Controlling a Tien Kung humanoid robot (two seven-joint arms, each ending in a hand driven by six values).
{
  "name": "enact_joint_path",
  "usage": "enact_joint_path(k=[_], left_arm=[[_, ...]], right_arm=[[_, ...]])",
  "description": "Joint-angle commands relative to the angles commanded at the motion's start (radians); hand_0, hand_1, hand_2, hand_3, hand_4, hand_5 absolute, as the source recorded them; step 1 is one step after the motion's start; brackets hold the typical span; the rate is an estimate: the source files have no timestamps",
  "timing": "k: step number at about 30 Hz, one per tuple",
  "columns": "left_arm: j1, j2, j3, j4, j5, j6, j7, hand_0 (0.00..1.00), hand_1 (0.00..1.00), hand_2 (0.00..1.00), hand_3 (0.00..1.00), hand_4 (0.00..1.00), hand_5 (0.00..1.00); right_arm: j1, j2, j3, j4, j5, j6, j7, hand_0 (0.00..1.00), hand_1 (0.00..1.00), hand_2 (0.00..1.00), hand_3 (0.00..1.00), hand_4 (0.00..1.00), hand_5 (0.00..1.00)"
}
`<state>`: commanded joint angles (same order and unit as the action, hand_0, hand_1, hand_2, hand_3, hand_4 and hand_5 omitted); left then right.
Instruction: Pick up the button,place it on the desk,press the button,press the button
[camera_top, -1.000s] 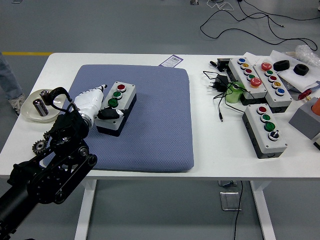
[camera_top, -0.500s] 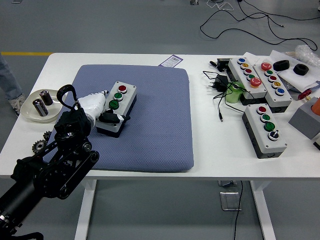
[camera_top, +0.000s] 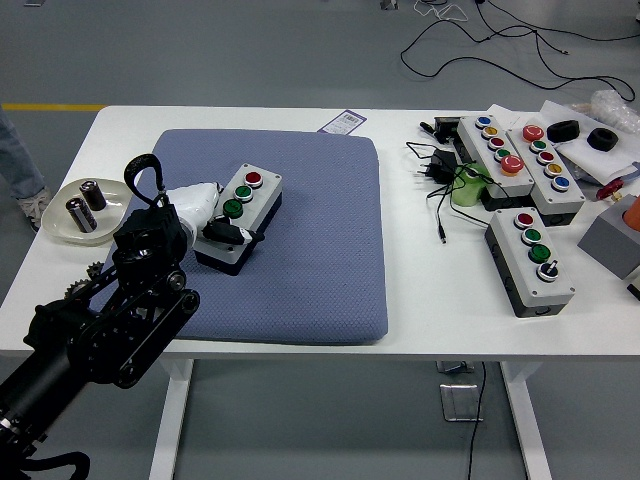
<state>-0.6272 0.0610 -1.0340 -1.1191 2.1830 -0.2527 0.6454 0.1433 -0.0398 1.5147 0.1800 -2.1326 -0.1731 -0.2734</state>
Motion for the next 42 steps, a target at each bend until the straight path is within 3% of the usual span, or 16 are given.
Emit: enact_joint_path(k=[8,9,14,15,20,21,26,27,32,33,38,39,42], left_arm=[[-0.018,-0.007,0.007,0.033,0.026,-0.034,0.000,0.754,0.914,0.978,0.847,0.998,0.594],[-0.019,-0.007,0.007,0.033,0.030,-0.034,0.000,0.679,0.839,0.910,0.718,0.997,0.584],[-0.031,-0.002,0.009,0.039,0.084,-0.027,0.000,0.679,0.839,0.910,0.718,0.997,0.584],[-0.033,-0.001,0.009,0.041,0.085,-0.026,0.000,0.416,0.607,0.688,0.557,0.987,0.576],[-0.032,0.005,0.006,0.048,0.073,-0.031,0.000,0.416,0.607,0.688,0.557,0.987,0.576],[-0.031,0.007,0.005,0.049,0.069,-0.043,0.000,0.348,0.489,0.542,0.517,0.835,0.379],[-0.027,0.010,0.007,0.058,0.062,-0.068,0.000,0.348,0.489,0.542,0.517,0.835,0.379],[-0.026,0.011,0.007,0.059,0.061,-0.067,0.000,0.401,0.398,0.442,0.538,0.535,0.002],[-0.023,0.012,0.012,0.060,0.082,-0.041,0.000,0.401,0.398,0.442,0.538,0.535,0.002],[-0.023,0.013,0.013,0.061,0.086,-0.036,0.000,0.270,0.270,0.322,0.506,0.367,0.002],[-0.024,0.015,0.019,0.068,0.086,-0.014,0.000,0.270,0.270,0.322,0.506,0.367,0.002],[-0.023,0.016,0.021,0.070,0.086,-0.010,0.000,0.195,0.207,0.243,0.441,0.264,0.002],[-0.023,0.019,0.024,0.075,0.086,0.001,0.000,0.195,0.207,0.243,0.441,0.264,0.002]], right_arm=[[-0.002,-0.001,0.004,0.000,-0.002,0.000,0.000,0.672,0.645,0.689,0.634,0.315,0.189],[-0.002,-0.001,0.004,0.000,-0.003,0.000,0.000,0.672,0.645,0.689,0.634,0.314,0.190],[-0.003,-0.001,0.007,0.000,-0.004,0.000,0.000,0.672,0.645,0.689,0.634,0.314,0.190],[-0.003,-0.001,0.008,0.000,-0.005,0.000,0.000,0.672,0.645,0.689,0.634,0.314,0.190],[-0.004,-0.001,0.011,0.000,-0.008,0.000,-0.001,0.672,0.645,0.689,0.634,0.314,0.190],[-0.005,-0.001,0.011,0.000,-0.009,0.001,-0.001,0.672,0.645,0.689,0.633,0.313,0.189],[-0.006,-0.001,0.018,0.000,-0.017,0.001,-0.002,0.672,0.645,0.689,0.633,0.313,0.189],[-0.007,-0.001,0.018,0.000,-0.017,0.001,-0.002,0.671,0.645,0.689,0.632,0.314,0.189],[-0.008,0.000,0.020,0.000,-0.019,0.001,-0.001,0.671,0.645,0.689,0.632,0.314,0.189],[-0.009,0.000,0.019,0.000,-0.018,0.001,-0.001,0.671,0.645,0.689,0.633,0.312,0.190],[-0.007,0.000,0.018,0.000,-0.015,0.000,-0.001,0.671,0.645,0.689,0.633,0.312,0.190],[-0.007,0.000,0.017,0.000,-0.013,0.000,0.000,0.671,0.645,0.689,0.633,0.312,0.190],[-0.006,0.000,0.015,0.000,-0.010,0.000,-0.001,0.671,0.645,0.689,0.633,0.312,0.190]])
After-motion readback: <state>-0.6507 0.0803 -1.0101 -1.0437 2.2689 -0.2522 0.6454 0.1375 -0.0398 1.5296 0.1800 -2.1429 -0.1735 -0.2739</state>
